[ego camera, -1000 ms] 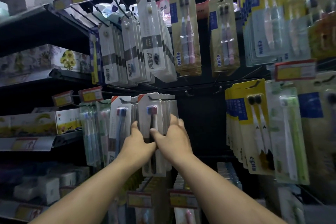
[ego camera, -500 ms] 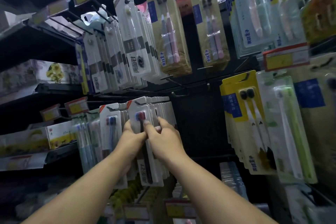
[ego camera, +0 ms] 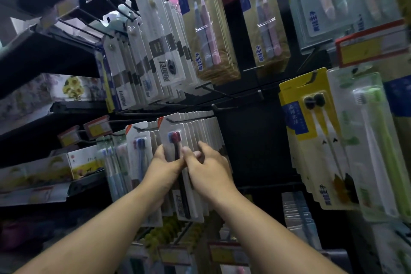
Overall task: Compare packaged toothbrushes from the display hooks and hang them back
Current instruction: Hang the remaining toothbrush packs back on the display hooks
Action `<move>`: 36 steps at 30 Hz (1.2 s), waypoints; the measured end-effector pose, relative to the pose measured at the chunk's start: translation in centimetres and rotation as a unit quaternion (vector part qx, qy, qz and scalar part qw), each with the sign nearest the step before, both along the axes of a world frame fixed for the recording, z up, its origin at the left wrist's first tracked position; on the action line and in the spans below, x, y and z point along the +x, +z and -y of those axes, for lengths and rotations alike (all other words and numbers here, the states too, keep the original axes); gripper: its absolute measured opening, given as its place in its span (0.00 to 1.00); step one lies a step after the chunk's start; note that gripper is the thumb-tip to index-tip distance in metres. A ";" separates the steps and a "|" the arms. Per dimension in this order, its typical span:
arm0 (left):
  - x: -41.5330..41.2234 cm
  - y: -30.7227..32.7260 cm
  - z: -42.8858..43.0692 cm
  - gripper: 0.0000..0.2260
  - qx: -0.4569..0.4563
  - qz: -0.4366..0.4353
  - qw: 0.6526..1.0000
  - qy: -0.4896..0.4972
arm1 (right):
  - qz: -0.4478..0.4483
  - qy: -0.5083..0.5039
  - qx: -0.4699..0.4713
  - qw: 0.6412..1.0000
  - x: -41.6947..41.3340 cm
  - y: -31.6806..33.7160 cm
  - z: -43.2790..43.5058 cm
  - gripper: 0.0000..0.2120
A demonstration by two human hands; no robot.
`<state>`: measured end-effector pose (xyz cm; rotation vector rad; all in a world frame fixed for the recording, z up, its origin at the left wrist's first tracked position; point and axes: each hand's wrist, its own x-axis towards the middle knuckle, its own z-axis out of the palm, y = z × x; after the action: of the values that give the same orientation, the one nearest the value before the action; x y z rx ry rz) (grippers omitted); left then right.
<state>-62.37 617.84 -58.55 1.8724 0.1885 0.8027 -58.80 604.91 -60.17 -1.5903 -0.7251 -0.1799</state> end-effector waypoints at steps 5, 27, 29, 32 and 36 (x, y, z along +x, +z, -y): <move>-0.3 -0.2 0.2 0.23 0.009 -0.003 1.000 0.002 | 0.003 0.000 0.000 1.000 0.1 -0.2 0.1 0.28; -7.5 0.4 0.2 0.38 0.181 -0.112 0.976 0.046 | 0.194 -0.109 -0.156 0.962 -5.2 2.1 3.6 0.29; -9.0 0.4 -0.3 0.34 0.207 -0.115 0.969 0.068 | 0.222 -0.122 -0.178 0.951 -6.6 2.4 3.5 0.28; -11.4 0.1 -1.6 0.25 0.230 -0.101 0.963 0.101 | 0.251 -0.124 -0.193 0.940 -8.9 2.4 2.6 0.25; -13.1 -0.7 -4.1 0.18 0.191 -0.067 0.971 0.130 | 0.226 -0.085 -0.182 0.953 -11.1 2.2 0.2 0.21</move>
<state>-75.45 621.94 -59.26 2.3018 0.3933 0.9387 -69.93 604.69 -57.99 -1.9943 -1.0147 -0.5789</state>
